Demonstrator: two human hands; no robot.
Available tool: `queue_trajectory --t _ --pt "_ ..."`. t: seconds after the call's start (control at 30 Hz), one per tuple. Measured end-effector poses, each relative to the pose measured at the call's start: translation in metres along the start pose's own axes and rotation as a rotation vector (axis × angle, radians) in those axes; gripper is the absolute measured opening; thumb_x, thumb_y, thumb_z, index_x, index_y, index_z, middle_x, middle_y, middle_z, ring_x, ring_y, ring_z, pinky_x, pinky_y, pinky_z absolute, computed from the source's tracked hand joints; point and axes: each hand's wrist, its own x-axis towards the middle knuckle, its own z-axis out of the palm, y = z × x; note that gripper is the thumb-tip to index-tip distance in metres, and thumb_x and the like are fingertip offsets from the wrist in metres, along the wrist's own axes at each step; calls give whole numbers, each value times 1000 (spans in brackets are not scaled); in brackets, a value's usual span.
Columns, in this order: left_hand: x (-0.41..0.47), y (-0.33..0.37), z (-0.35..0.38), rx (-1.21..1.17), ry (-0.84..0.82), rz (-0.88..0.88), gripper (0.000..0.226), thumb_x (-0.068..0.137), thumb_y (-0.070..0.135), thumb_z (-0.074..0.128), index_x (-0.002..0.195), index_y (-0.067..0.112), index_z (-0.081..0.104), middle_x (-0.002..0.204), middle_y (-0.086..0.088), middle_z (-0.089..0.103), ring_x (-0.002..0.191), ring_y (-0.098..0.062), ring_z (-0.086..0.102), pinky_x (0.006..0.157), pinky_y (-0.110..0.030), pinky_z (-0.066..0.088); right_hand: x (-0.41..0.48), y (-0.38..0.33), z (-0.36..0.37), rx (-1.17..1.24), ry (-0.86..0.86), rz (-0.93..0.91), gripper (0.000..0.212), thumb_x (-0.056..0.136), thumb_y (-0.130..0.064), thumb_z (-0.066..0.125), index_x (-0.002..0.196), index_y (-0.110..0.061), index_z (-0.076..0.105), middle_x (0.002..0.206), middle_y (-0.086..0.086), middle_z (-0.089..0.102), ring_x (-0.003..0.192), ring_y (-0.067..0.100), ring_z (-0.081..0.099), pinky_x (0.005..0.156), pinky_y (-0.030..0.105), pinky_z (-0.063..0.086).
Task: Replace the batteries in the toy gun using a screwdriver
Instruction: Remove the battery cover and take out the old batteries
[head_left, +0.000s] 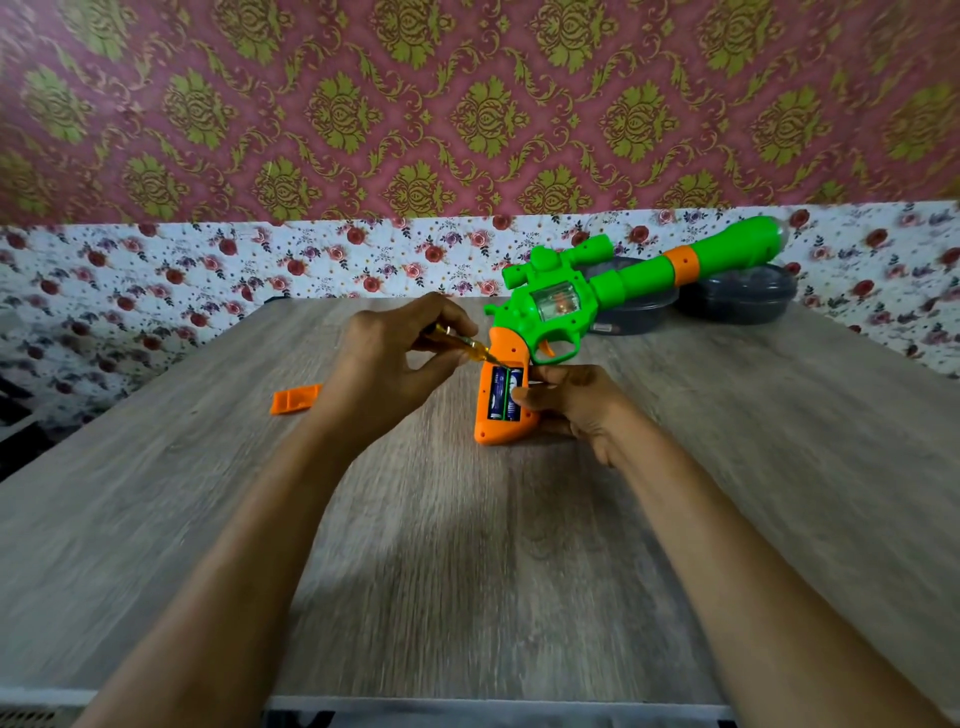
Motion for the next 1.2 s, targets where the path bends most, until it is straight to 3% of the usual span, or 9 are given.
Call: queue_trajectory --t 0.13,0.3,0.43,0.53,0.63,0.8,0.97,1.1,1.2 --pt "0 4 2 7 -78 68 14 82 6 67 95 3 65 97 -4 72 95 -6 65 86 -16 52 0 1 -3 -19 -7 -6 40 80 -2 65 120 -4 60 116 19 64 92 23 63 70 29 56" --pt "-1 1 6 -35 -163 36 14 84 -1 65 96 3 61 101 -2 69 98 -6 63 86 -14 51 -2 2 1 -19 -39 -11 38 81 0 64 119 -3 61 104 16 67 77 16 63 67 28 57" --pt "0 -5 2 -104 -88 -103 17 84 1 64 98 10 58 100 3 69 97 -2 64 82 -12 50 -2 1 5 -1 -39 -14 34 77 3 67 110 -4 66 70 0 71 59 8 67 56 27 59" --pt "-1 -8 2 -191 -76 -231 22 85 2 63 94 21 56 99 7 69 97 0 65 81 -12 50 -3 1 6 21 -56 4 32 77 2 67 109 -6 67 76 5 71 63 12 68 60 32 60" --pt "-1 -14 1 -316 -21 -355 23 86 -1 60 93 21 56 99 7 70 97 -4 66 83 -18 52 -1 1 8 -1 -40 -12 35 77 0 68 112 -3 65 86 9 69 77 19 65 71 35 58" --pt "-2 -19 1 -576 83 -558 17 87 -5 57 91 12 56 93 -1 70 92 -11 68 82 -23 56 1 1 7 46 -55 -25 34 79 4 64 112 -2 63 59 -5 70 56 5 67 56 25 58" --pt "-2 -22 5 -758 211 -805 9 90 -3 55 88 5 58 87 -8 68 85 -16 68 71 -18 57 3 4 8 21 -62 -19 35 79 2 65 113 -4 64 58 -9 70 56 0 65 57 20 55" --pt "-2 -30 8 -906 292 -1010 13 92 4 55 81 -1 61 71 -8 71 66 -14 70 58 -14 54 4 3 7 7 -68 -28 34 79 0 66 112 -6 65 63 -11 71 62 -1 65 61 19 54" --pt "-3 -35 6 -960 343 -1051 16 92 7 57 80 -2 62 69 -8 71 61 -13 70 55 -15 54 2 3 7 3 -76 -31 33 79 -1 66 111 -8 66 62 -12 71 66 2 65 57 17 52"
